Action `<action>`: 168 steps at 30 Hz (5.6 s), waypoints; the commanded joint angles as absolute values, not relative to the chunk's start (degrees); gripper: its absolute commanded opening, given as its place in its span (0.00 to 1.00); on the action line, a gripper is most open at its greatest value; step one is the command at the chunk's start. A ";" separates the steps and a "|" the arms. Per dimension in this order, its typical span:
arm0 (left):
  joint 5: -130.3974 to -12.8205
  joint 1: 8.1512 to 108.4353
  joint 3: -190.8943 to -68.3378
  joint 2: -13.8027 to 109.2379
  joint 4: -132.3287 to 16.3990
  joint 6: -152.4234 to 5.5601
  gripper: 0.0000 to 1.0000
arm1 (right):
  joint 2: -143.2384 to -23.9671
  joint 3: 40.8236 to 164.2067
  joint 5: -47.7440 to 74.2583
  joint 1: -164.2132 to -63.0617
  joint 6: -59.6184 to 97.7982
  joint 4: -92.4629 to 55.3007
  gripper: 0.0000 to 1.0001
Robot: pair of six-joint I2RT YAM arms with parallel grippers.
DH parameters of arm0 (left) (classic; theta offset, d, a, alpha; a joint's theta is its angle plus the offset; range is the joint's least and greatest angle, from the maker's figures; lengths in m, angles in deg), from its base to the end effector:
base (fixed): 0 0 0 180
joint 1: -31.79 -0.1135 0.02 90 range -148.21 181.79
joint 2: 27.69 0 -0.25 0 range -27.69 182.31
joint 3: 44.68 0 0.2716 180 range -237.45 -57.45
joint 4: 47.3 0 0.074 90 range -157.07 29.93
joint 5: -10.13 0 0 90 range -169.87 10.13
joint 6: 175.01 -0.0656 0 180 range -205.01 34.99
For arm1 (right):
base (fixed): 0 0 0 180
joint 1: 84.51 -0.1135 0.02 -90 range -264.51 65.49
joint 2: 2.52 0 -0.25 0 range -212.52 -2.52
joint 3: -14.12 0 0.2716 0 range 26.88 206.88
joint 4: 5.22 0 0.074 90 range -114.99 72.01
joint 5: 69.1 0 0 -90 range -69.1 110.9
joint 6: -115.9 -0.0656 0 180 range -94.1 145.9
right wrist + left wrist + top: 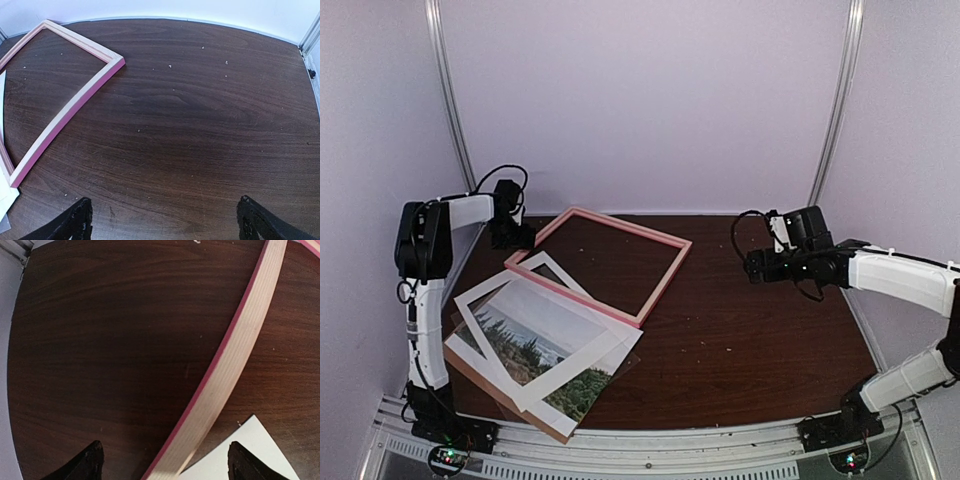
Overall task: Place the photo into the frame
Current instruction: Move the frame body to the center of the board, then pass from the left arm to the right, then adjust the frame body at the center of the board, then pick up the glass panel from the mat board.
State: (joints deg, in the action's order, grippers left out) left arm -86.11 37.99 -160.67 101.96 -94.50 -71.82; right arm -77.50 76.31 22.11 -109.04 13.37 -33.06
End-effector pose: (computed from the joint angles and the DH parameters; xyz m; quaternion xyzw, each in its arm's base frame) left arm 0.5090 -0.0481 0.1203 -0.0726 0.9638 0.0096 0.2565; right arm 0.2972 0.1341 0.2039 -0.0906 0.9041 0.1236 0.3990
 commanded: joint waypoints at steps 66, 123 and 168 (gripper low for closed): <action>-70.49 62.38 -179.02 106.91 -106.91 -113.07 0.03 | -93.40 84.02 21.10 -110.21 16.42 -40.06 1.00; -93.78 67.01 -152.41 90.87 -95.24 -82.62 0.85 | -102.62 87.44 28.09 -96.04 17.14 -51.15 0.18; -74.51 47.97 -88.22 23.12 -106.26 -36.02 0.98 | -129.39 123.54 -8.03 -138.44 6.48 -44.22 0.62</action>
State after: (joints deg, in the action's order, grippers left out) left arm -75.49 48.59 -90.00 26.05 -105.39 -40.43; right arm -127.95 122.06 -6.17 -138.33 8.69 -43.35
